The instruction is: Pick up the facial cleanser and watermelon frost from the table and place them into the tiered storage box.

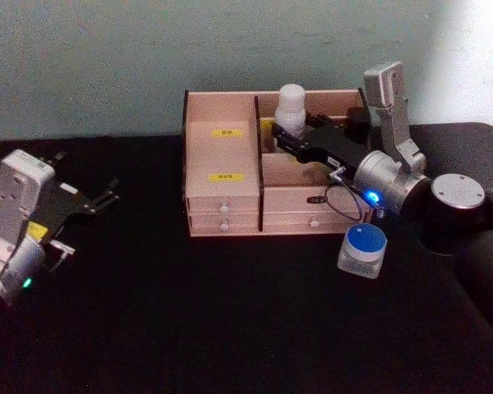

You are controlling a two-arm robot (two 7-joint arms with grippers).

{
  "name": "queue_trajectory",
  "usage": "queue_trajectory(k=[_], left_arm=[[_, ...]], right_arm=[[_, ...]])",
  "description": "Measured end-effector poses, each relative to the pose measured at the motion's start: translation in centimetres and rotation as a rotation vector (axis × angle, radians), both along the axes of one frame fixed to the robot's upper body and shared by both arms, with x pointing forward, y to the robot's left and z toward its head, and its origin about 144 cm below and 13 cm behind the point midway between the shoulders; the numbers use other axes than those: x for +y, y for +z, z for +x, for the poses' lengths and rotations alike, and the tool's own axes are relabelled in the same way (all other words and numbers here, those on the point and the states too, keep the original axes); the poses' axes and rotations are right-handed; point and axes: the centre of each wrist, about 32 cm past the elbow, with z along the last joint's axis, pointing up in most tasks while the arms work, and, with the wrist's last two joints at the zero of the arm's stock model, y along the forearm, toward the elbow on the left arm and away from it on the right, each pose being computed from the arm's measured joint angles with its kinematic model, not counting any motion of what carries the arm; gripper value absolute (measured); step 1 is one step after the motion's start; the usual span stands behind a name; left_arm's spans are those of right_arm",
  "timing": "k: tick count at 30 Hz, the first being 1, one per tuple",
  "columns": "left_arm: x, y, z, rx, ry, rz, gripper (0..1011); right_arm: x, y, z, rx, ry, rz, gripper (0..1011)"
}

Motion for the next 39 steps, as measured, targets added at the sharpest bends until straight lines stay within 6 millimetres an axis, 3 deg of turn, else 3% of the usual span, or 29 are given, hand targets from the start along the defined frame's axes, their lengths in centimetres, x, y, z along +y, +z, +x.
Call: queue_trajectory(k=[3, 12, 22, 39], left_arm=[[0.0, 0.0, 0.0, 0.0, 0.0, 0.0, 1001], [0.0, 0.0, 0.0, 0.0, 0.0, 0.0, 1001], [0.0, 0.0, 0.0, 0.0, 0.0, 0.0, 1001], [0.0, 0.0, 0.0, 0.0, 0.0, 0.0, 1001]], right_arm=[[0.0, 0.0, 0.0, 0.0, 0.001, 0.0, 804], [0.0, 0.0, 0.0, 0.0, 0.002, -0.001, 999], [-0.1, 0.1, -0.2, -0.007, 0.003, 0.004, 1000], [-0.8, 2.5, -1.6, -0.091, 0.035, 0.072, 1000]])
